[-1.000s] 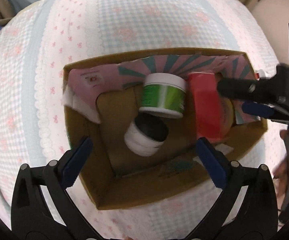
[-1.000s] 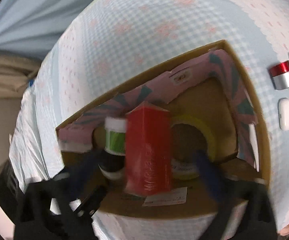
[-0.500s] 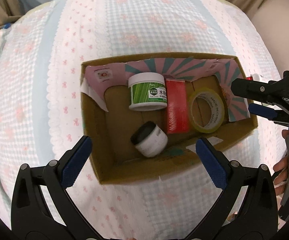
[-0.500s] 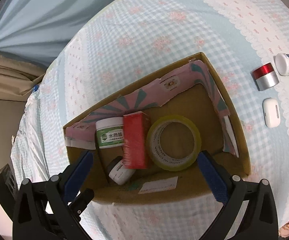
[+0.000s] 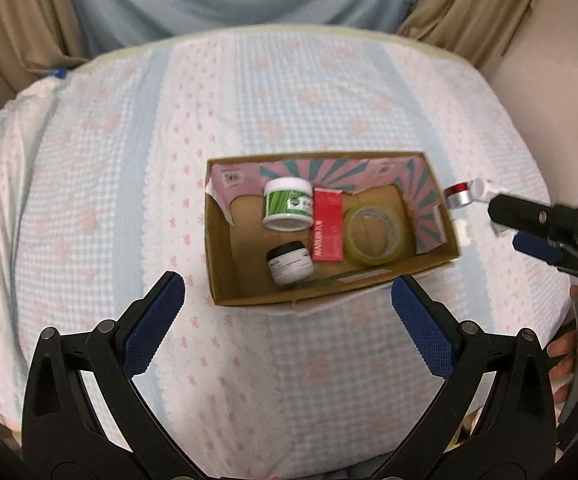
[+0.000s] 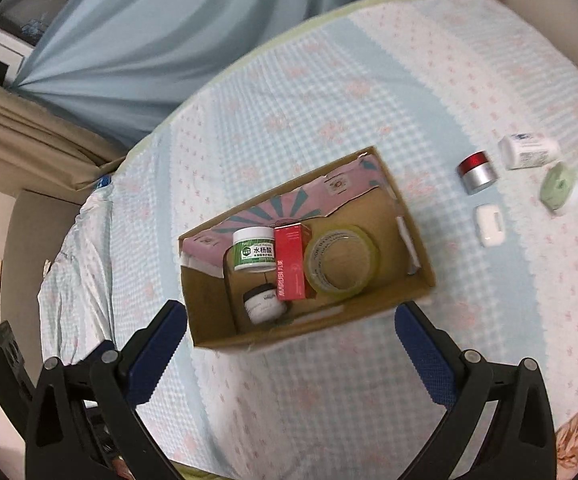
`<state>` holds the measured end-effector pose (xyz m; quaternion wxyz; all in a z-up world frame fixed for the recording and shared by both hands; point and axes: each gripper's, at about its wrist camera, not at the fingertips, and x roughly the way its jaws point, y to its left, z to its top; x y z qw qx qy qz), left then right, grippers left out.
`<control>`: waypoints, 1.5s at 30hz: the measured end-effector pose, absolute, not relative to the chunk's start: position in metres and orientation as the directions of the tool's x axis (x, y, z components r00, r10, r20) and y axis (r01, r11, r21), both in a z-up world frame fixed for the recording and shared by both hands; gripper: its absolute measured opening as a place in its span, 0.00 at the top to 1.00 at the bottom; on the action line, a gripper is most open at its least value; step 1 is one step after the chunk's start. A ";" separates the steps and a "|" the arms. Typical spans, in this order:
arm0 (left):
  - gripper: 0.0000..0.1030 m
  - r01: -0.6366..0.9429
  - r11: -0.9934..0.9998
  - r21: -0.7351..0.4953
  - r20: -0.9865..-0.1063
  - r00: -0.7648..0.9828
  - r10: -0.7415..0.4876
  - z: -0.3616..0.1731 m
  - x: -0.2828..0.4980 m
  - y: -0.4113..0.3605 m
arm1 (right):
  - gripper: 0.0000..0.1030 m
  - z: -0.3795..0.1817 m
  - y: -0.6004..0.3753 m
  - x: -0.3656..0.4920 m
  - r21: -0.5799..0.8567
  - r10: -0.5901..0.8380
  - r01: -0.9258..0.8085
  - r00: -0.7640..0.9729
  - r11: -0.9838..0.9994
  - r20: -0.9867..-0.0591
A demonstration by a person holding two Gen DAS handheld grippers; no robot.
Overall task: Organize rigid objects
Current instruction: 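Lift both tools away from the box toward the remaining items, then grasp the red PROYA jar with the left gripper while the right gripper grasps the pale green jar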
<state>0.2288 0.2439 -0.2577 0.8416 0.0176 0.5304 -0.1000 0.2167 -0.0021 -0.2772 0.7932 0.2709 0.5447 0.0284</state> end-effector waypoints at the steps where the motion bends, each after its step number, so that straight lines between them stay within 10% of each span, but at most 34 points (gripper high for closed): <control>1: 0.00 0.189 0.978 -0.083 -0.889 0.430 -0.159 -0.249 0.224 0.241 | 0.00 -0.270 -0.005 0.210 0.454 0.332 0.245 0.412 0.857 -0.849; 24: 0.00 0.133 0.986 -0.101 -0.801 0.577 -0.159 -0.172 0.160 0.053 | 0.00 -0.183 -0.209 0.125 0.236 0.115 0.163 0.538 0.958 -0.835; 45: 0.00 -0.060 0.992 -0.110 -0.903 0.422 -0.075 -0.287 0.241 -0.109 | 0.00 -0.306 -0.332 0.199 0.190 0.230 -0.149 0.324 0.970 -0.918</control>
